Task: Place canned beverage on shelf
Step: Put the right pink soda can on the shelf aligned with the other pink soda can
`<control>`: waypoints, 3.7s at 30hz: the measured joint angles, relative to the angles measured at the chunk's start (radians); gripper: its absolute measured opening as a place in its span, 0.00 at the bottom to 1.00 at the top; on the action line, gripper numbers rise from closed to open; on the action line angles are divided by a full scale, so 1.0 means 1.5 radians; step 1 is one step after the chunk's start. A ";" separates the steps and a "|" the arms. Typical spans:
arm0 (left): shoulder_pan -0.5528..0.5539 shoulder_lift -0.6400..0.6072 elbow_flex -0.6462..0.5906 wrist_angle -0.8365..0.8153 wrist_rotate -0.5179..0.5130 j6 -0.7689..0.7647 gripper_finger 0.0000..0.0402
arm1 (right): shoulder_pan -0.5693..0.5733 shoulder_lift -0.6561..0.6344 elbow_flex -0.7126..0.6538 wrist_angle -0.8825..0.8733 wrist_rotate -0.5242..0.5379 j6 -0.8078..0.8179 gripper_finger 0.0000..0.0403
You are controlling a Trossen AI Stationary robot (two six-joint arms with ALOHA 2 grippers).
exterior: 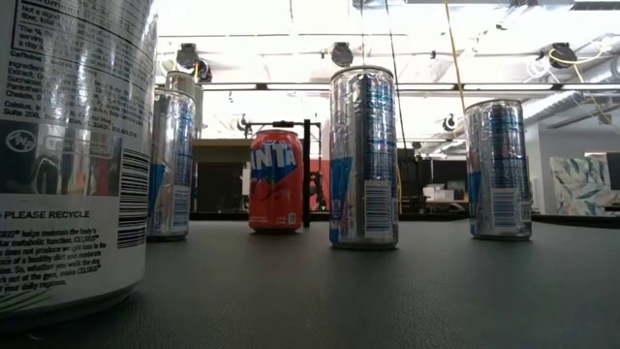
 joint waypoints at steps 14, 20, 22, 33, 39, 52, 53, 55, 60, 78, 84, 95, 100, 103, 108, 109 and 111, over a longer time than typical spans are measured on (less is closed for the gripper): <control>-0.003 -0.031 0.001 0.329 -0.221 0.005 0.72 | -0.005 0.003 -0.002 0.098 0.061 0.137 0.91; -0.006 -0.025 0.000 0.376 -0.284 0.001 0.72 | -0.042 0.024 -0.001 0.237 0.120 0.127 0.91; -0.009 -0.023 0.000 0.382 -0.288 0.000 0.72 | -0.049 0.025 -0.001 0.240 0.155 0.109 0.91; -0.013 -0.020 0.000 0.387 -0.326 0.000 0.72 | -0.072 0.031 -0.001 0.291 0.135 0.047 0.93; -0.013 -0.002 0.000 0.386 -0.328 0.000 0.72 | -0.091 0.056 -0.001 0.314 0.098 0.044 0.93; -0.013 0.009 0.000 0.387 -0.370 0.021 0.72 | -0.092 0.074 -0.001 0.314 0.098 0.027 0.74; -0.013 0.009 0.000 0.387 -0.369 0.023 0.72 | -0.092 0.074 -0.001 0.314 0.098 0.026 0.72; -0.013 0.009 0.000 0.383 -0.371 0.022 0.72 | -0.094 0.074 -0.001 0.313 0.098 0.026 0.69; -0.013 0.009 0.000 0.372 -0.372 0.018 0.72 | -0.096 0.074 -0.001 0.309 0.097 0.026 0.67; -0.032 -0.046 0.001 0.331 -0.386 0.055 0.99 | -0.109 0.055 -0.002 0.268 -0.003 0.029 0.68; -0.032 -0.098 0.001 0.291 -0.363 0.053 0.99 | -0.121 0.055 -0.002 0.262 -0.079 0.049 0.68; -0.030 -0.136 0.001 0.247 -0.252 0.022 0.99 | -0.141 0.066 -0.002 0.259 -0.164 0.068 0.68; -0.029 -0.121 0.001 0.189 -0.269 -0.017 0.99 | -0.142 0.069 -0.001 0.259 -0.166 0.066 0.68; -0.025 -0.107 0.001 0.194 -0.269 -0.018 0.99 | -0.143 0.070 -0.001 0.257 -0.165 0.066 0.68; -0.015 -0.094 0.000 0.219 -0.250 -0.018 0.99 | -0.143 0.070 -0.001 0.245 -0.164 0.061 0.68; -0.010 -0.092 0.000 0.224 -0.245 -0.018 0.99 | -0.143 0.070 -0.001 0.238 -0.164 0.060 0.68; -0.001 -0.085 0.000 0.245 -0.233 -0.018 0.99 | -0.143 0.070 -0.001 0.228 -0.164 0.056 0.68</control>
